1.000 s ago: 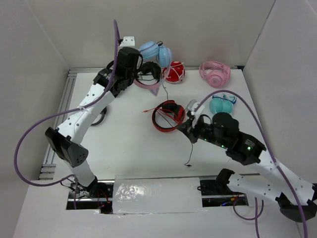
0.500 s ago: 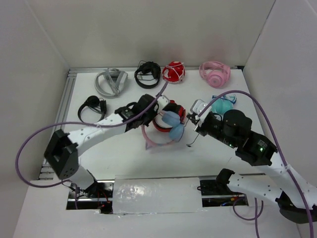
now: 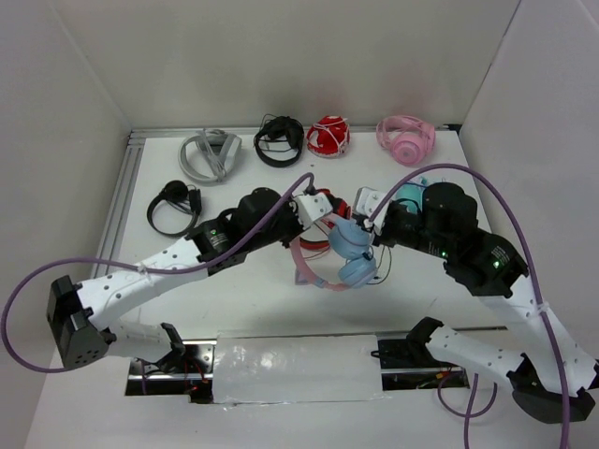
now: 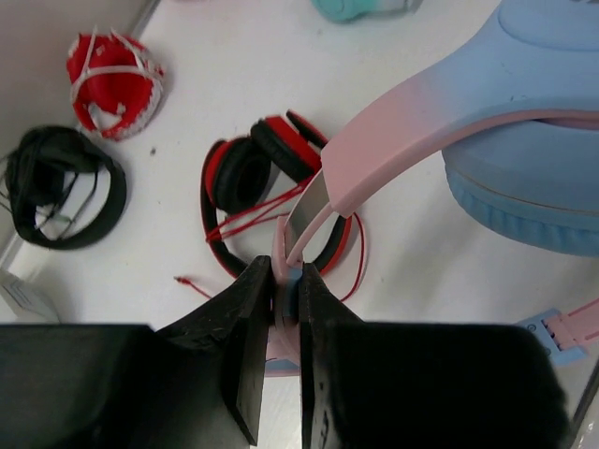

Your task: Wrap the headphones

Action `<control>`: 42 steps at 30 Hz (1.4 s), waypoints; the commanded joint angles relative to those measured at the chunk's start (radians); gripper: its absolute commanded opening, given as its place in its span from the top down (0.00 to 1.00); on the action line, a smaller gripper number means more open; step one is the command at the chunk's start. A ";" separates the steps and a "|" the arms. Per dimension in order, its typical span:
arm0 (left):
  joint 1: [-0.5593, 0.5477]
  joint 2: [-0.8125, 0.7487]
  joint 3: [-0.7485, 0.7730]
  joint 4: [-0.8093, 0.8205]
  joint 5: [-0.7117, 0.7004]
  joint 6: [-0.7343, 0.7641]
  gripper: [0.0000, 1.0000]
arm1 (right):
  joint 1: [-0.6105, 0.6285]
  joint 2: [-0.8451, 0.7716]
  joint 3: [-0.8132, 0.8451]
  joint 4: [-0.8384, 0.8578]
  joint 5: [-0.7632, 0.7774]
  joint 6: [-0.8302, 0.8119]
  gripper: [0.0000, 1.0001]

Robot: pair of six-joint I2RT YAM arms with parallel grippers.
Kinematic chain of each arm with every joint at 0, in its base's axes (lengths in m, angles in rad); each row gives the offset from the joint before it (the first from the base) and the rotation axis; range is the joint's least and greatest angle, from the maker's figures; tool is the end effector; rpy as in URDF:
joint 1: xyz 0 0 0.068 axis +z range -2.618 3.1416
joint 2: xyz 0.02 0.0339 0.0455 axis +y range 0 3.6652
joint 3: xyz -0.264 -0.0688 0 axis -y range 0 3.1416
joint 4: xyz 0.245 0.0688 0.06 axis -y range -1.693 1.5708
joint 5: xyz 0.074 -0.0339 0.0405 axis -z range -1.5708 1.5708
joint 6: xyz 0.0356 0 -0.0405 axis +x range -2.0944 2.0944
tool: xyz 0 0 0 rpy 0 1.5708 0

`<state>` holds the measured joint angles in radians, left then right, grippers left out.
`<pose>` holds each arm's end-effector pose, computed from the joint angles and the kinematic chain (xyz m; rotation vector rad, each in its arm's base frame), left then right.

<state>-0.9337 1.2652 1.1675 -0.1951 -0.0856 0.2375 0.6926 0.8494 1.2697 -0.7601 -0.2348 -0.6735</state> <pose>0.1780 -0.2354 0.3695 0.9897 1.6006 -0.4010 0.1080 0.1004 0.4303 -1.3230 1.3747 0.2371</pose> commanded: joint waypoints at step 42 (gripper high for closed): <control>0.145 0.169 0.149 0.026 -0.261 -0.104 1.00 | 0.010 0.329 0.238 -0.226 0.043 -0.169 1.00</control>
<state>-0.7631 1.5284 1.3037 -0.3504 -0.3698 0.0532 0.7124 1.1625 1.4628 -0.9230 -0.1734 -0.7921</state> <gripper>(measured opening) 0.266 0.009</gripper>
